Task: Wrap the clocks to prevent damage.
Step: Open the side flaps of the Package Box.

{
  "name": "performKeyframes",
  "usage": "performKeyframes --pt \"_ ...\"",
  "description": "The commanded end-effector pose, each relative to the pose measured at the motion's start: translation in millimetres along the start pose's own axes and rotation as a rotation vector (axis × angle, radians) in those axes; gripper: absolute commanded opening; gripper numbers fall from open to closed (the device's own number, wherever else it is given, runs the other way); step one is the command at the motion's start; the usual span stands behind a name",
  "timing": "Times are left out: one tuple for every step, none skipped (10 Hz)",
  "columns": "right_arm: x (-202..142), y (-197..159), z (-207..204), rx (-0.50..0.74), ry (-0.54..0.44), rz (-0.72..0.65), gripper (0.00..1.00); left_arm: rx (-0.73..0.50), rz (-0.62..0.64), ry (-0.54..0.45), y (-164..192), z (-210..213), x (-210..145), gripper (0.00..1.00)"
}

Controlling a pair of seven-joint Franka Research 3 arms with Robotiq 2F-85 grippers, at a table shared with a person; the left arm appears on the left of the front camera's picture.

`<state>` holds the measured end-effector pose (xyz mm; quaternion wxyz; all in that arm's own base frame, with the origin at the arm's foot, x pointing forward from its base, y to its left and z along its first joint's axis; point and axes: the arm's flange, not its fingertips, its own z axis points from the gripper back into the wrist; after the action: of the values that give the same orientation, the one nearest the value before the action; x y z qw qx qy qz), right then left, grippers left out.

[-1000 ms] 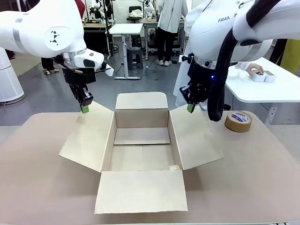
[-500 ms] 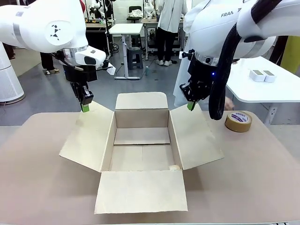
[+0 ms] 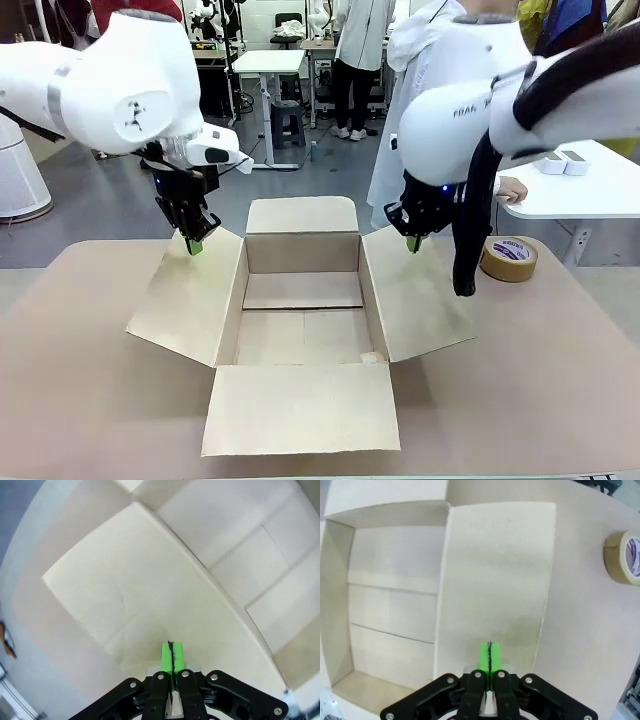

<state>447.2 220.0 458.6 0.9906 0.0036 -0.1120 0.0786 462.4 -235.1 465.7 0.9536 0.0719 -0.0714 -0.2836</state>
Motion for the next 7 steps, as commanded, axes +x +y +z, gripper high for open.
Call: performKeyframes --pt "2 5 -24 -0.068 0.015 -0.035 0.01 0.131 0.133 0.027 -1 -17 -3 0.0" --pt "2 1 -31 -0.074 0.02 -0.052 0.01 0.169 0.161 0.025 4 -22 -6 0.0" --pt "1 -2 -39 -0.069 0.044 -0.056 0.01 0.174 0.19 0.024 13 -29 -10 0.0" --pt "0 -6 -46 -0.067 0.065 -0.063 0.01 0.121 0.207 0.035 23 -37 -15 0.0" --pt "-1 -8 -52 -0.05 0.086 -0.065 0.01 0.042 0.204 0.048 29 -46 -18 0.0" --pt "-3 -10 -59 -0.036 0.108 -0.067 0.01 -0.039 0.205 0.068 34 -57 -22 0.0" --pt "-3 -12 -66 -0.031 0.132 -0.073 0.01 -0.111 0.207 0.09 37 -69 -24 0.0"
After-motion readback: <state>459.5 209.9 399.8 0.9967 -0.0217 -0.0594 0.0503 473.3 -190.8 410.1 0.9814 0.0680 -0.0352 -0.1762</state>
